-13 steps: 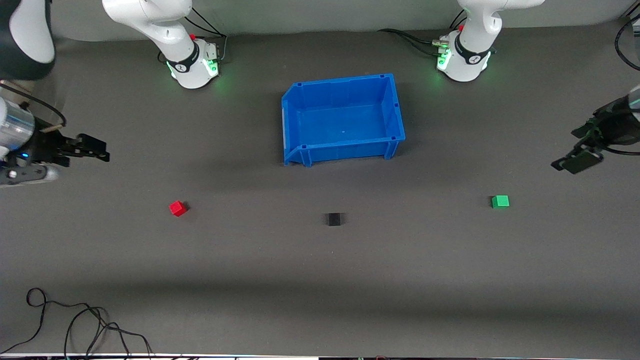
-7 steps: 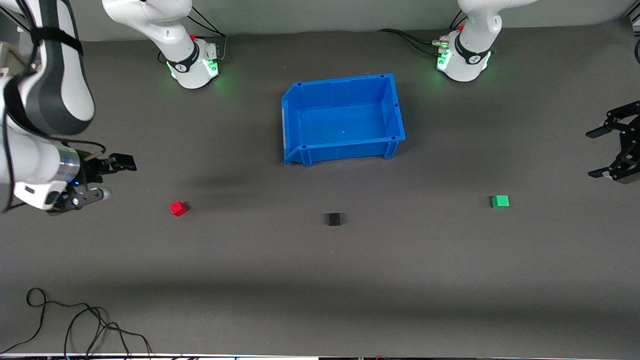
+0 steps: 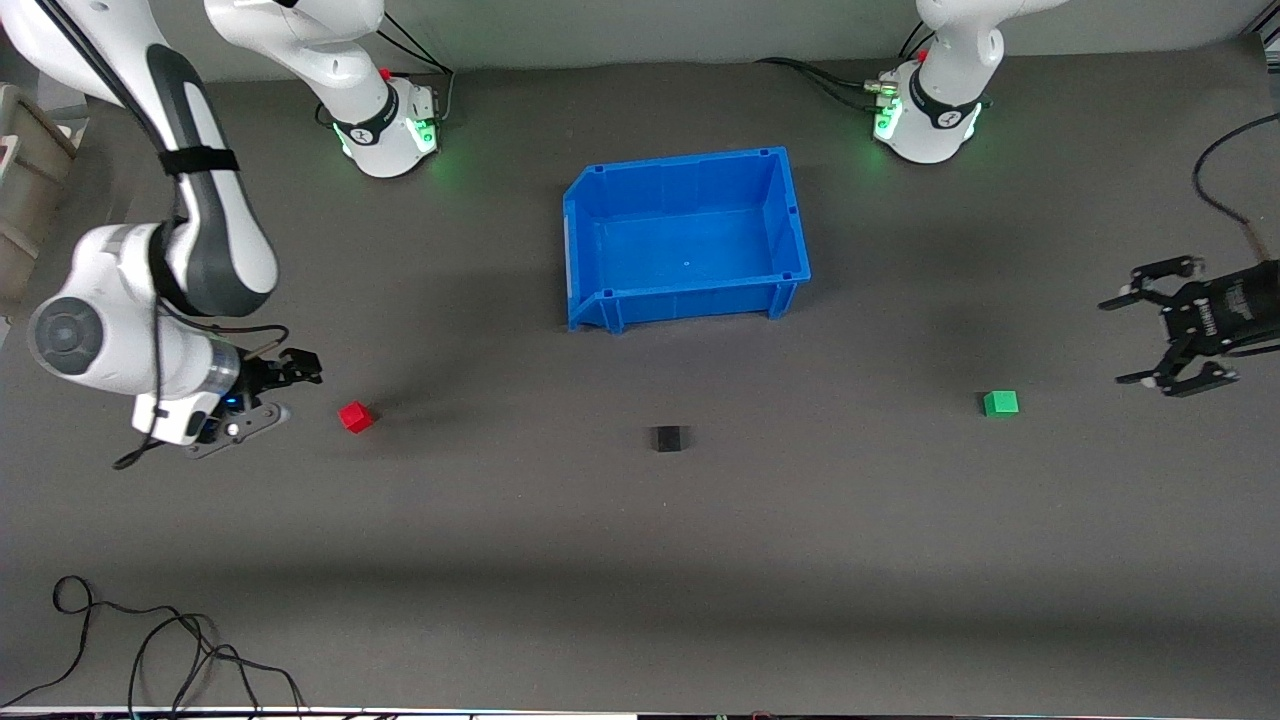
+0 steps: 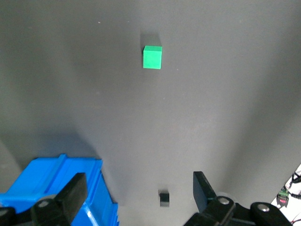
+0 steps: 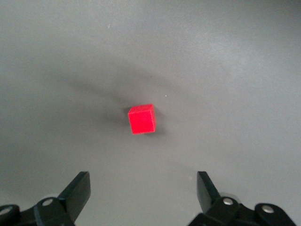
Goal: Attach green and red cubes to black cube
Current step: 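Reach the right gripper to the red cube while the left gripper reaches the green cube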
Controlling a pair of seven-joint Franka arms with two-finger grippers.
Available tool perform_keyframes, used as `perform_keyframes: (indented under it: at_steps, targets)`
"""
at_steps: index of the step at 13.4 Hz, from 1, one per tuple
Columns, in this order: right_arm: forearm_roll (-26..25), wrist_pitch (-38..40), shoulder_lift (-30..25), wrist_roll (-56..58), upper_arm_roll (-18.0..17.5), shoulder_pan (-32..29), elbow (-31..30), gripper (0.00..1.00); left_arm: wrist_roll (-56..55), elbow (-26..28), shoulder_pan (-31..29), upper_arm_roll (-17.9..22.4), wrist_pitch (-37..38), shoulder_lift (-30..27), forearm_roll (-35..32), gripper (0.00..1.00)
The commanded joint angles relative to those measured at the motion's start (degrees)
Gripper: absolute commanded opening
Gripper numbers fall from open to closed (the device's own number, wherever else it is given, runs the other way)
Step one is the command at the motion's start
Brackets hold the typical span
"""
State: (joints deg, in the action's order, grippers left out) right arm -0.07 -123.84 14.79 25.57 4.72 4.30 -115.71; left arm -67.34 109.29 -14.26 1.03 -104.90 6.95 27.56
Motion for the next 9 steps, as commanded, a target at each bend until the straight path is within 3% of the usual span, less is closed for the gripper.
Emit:
perform_keyframes:
  at_steps: [1, 6, 9]
  targets:
    - [-0.72, -11.82, 0.15, 5.43, 0.12, 0.27, -7.41, 1.00, 5.79, 6.45, -0.50, -0.32, -6.35, 0.77, 3.89, 1.00]
    - [-0.72, -26.78, 6.82, 10.11, -0.06, 0.01, -9.88, 1.00, 21.43, 7.94, -2.43, -0.32, -13.30, 9.91, 8.29, 1.00]
    - [-0.19, -30.75, 9.38, 10.11, -0.06, 0.01, -9.71, 1.00, 29.87, 9.89, -2.88, -0.32, -16.91, 13.69, 12.77, 1.00]
